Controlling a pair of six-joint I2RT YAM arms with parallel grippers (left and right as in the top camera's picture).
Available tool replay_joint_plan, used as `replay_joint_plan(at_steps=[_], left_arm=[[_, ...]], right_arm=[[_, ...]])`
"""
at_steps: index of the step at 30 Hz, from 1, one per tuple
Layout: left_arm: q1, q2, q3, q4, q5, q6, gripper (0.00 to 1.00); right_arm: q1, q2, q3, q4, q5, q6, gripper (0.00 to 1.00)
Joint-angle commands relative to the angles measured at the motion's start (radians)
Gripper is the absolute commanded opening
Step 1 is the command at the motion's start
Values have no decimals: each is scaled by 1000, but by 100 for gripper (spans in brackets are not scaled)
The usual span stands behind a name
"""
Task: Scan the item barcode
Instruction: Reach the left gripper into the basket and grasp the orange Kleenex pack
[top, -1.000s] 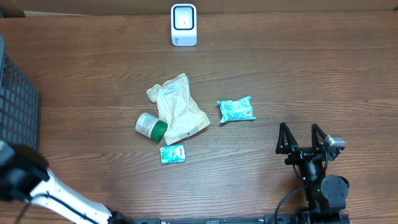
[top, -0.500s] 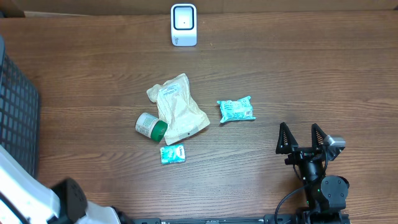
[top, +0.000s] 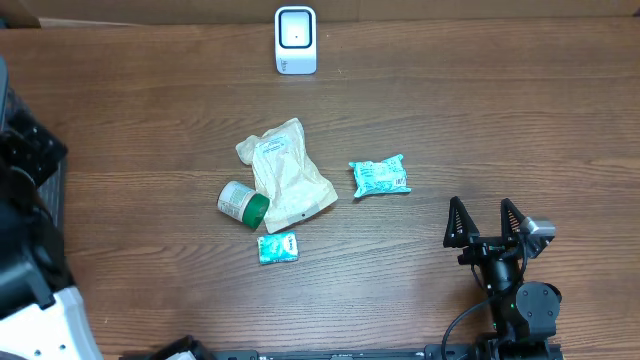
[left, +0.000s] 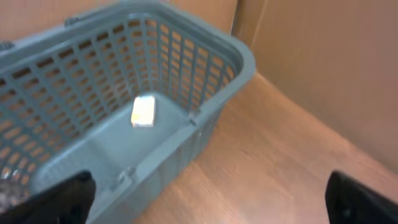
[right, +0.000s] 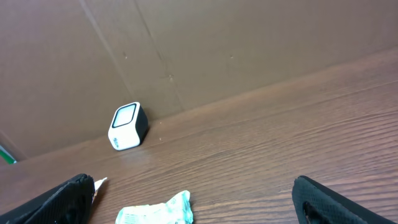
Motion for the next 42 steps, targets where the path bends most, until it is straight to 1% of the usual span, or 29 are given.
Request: replay_joint_plan(at_steps=[1,4,5,8,10,12,16,19,22,27,30,35,42], left_arm=[[109,5,-40,135,126,79,100],[253,108,37,170,250,35,100],[308,161,80,165,301,9,100],[436,304,201,101,393,-72,99],[493,400,275,54,429,-75,98],[518,468,314,24,430,-75,98],[511,578,319,36,408,-31,96],[483,694,319,58,309,23,94],[468,771,319,88,258,60,94],[447,883,320,161,245,148,88],[427,946,331,198,188,153,88],[385,1050,422,219,97,207,89],[375,1146,512,217,92,213,88]], right_arm=[[6,-7,-11,8,-2,-4,100],[6,-7,-11,8,-2,-3,100],[6,-7,-11,8,-2,-4,100],[6,-7,-11,8,-2,-3,100],[6,-7,-11,7,-2,-3,100],[6,-7,-11,7,-2,-4,100],[6,-7,-11,7,-2,-4,100],[6,-7,-11,8,-2,-3,100],[6,-7,-11,8,-2,-3,100],[6,-7,-11,8,-2,-4,100],[6,-7,-11,7,-2,-3,100],[6,-7,-11,8,-2,-3,100],[6,-7,-11,8,-2,-3,100]])
